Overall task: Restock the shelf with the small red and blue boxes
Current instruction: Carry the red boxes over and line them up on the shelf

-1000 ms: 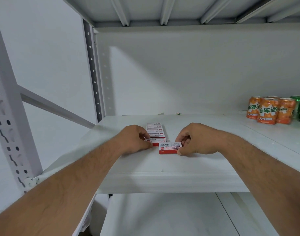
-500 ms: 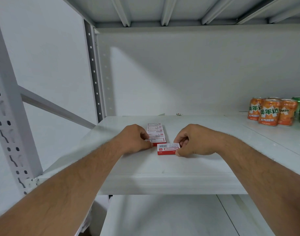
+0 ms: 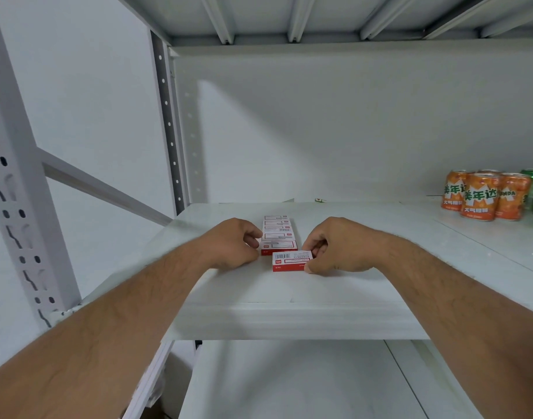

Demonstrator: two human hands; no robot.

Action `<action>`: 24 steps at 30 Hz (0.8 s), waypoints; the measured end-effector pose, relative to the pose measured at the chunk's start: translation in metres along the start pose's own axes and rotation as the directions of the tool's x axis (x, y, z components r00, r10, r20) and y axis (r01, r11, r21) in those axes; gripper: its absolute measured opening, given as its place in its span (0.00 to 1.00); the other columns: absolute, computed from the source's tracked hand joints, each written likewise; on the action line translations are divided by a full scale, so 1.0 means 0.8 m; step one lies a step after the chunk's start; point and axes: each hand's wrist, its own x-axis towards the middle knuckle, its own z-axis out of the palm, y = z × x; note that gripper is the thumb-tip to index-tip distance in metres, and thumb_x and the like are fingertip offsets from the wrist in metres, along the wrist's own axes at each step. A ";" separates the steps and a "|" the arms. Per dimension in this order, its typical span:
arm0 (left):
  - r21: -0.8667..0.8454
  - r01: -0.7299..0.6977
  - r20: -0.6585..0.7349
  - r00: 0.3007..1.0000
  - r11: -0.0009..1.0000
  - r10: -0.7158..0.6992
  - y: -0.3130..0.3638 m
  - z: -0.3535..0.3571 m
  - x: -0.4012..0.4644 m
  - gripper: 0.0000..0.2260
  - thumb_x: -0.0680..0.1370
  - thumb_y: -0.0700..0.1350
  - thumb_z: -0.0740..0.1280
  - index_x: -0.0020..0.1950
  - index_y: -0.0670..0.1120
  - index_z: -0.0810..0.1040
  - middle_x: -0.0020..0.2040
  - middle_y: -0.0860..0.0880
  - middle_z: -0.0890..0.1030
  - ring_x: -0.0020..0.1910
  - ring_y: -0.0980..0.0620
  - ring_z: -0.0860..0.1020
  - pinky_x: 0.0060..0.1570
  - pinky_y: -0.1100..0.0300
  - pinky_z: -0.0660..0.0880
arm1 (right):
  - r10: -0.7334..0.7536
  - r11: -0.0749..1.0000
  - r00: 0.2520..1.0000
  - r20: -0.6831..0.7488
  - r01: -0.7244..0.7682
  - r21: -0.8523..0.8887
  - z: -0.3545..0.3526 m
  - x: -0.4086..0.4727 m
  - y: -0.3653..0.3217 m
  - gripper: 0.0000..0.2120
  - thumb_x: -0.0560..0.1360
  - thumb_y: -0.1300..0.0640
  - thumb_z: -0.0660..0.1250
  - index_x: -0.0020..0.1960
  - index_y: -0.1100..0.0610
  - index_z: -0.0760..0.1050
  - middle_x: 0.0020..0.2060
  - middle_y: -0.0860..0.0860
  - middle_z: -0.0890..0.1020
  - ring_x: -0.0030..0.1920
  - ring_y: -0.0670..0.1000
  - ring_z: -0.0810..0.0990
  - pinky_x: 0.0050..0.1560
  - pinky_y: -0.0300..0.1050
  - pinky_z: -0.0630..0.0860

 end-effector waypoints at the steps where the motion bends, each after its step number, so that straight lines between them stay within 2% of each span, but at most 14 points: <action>1: -0.012 0.007 0.008 1.000 1.000 -0.007 0.000 -0.001 -0.003 0.21 0.75 0.41 0.68 0.68 0.48 0.75 0.55 0.55 0.81 0.53 0.56 0.79 0.44 0.69 0.71 | -0.005 1.000 1.000 -0.007 0.005 -0.003 0.002 0.001 -0.002 0.11 0.69 0.50 0.78 0.51 0.49 0.85 0.42 0.41 0.86 0.44 0.44 0.84 0.53 0.47 0.83; 4: -0.055 0.025 0.032 0.999 0.998 -0.024 0.000 -0.002 -0.011 0.19 0.74 0.42 0.70 0.66 0.47 0.76 0.56 0.54 0.81 0.52 0.56 0.79 0.44 0.69 0.72 | -0.020 1.000 0.999 -0.030 0.019 -0.013 0.007 0.002 -0.009 0.09 0.70 0.51 0.77 0.50 0.49 0.85 0.41 0.42 0.86 0.43 0.46 0.84 0.49 0.45 0.83; 8: -0.043 0.039 0.065 0.997 0.998 -0.036 0.000 0.001 -0.019 0.21 0.71 0.52 0.75 0.62 0.49 0.77 0.54 0.54 0.80 0.53 0.54 0.79 0.53 0.64 0.74 | -0.012 1.000 0.997 -0.077 0.010 -0.023 0.015 0.007 -0.010 0.11 0.69 0.49 0.77 0.51 0.49 0.84 0.42 0.42 0.84 0.44 0.44 0.83 0.48 0.42 0.81; 11: -0.019 0.040 0.036 0.999 0.999 -0.039 -0.001 0.005 -0.019 0.23 0.68 0.56 0.77 0.59 0.50 0.79 0.51 0.54 0.80 0.48 0.56 0.78 0.48 0.64 0.74 | 0.011 1.000 0.993 -0.120 -0.011 0.002 0.020 0.009 -0.007 0.17 0.68 0.47 0.78 0.54 0.49 0.82 0.46 0.42 0.83 0.46 0.42 0.82 0.47 0.37 0.78; 14: 0.005 0.040 0.003 0.999 0.999 -0.040 -0.001 0.008 -0.019 0.24 0.68 0.58 0.77 0.60 0.49 0.80 0.49 0.55 0.79 0.47 0.56 0.77 0.47 0.65 0.71 | 0.026 0.999 0.987 -0.160 -0.020 0.041 0.024 0.007 -0.006 0.18 0.67 0.46 0.80 0.53 0.49 0.80 0.48 0.42 0.82 0.45 0.41 0.80 0.42 0.34 0.73; 16: 0.001 0.037 -0.005 0.999 0.999 -0.037 0.000 0.008 -0.020 0.22 0.69 0.57 0.76 0.59 0.49 0.81 0.47 0.56 0.79 0.45 0.57 0.77 0.47 0.65 0.71 | 0.033 0.999 0.986 -0.164 -0.027 0.043 0.024 0.001 -0.006 0.17 0.66 0.44 0.80 0.51 0.48 0.81 0.48 0.43 0.83 0.46 0.43 0.81 0.41 0.36 0.75; 19: -0.016 0.033 -0.003 0.999 0.999 -0.033 0.000 0.008 -0.022 0.19 0.70 0.57 0.75 0.58 0.50 0.82 0.43 0.58 0.78 0.42 0.60 0.76 0.46 0.65 0.70 | 0.054 0.999 0.989 -0.139 -0.055 0.000 0.021 -0.005 -0.006 0.12 0.69 0.44 0.77 0.49 0.49 0.83 0.46 0.48 0.85 0.47 0.50 0.83 0.49 0.46 0.80; 21: -0.018 0.027 -0.004 1.000 0.999 -0.027 -0.001 0.008 -0.023 0.17 0.71 0.56 0.75 0.57 0.51 0.83 0.43 0.59 0.78 0.41 0.60 0.76 0.45 0.65 0.70 | 0.059 0.998 0.989 -0.133 -0.060 -0.008 0.022 -0.006 -0.004 0.10 0.71 0.46 0.75 0.47 0.52 0.85 0.43 0.50 0.86 0.41 0.50 0.82 0.45 0.45 0.79; 24: -0.020 0.021 0.001 1.000 1.000 -0.021 -0.001 0.008 -0.023 0.15 0.71 0.56 0.75 0.55 0.53 0.84 0.44 0.58 0.80 0.41 0.59 0.76 0.44 0.66 0.71 | 0.036 0.998 0.992 -0.119 -0.041 -0.043 0.027 -0.004 -0.007 0.10 0.74 0.48 0.72 0.43 0.54 0.85 0.33 0.50 0.81 0.31 0.46 0.72 0.35 0.40 0.71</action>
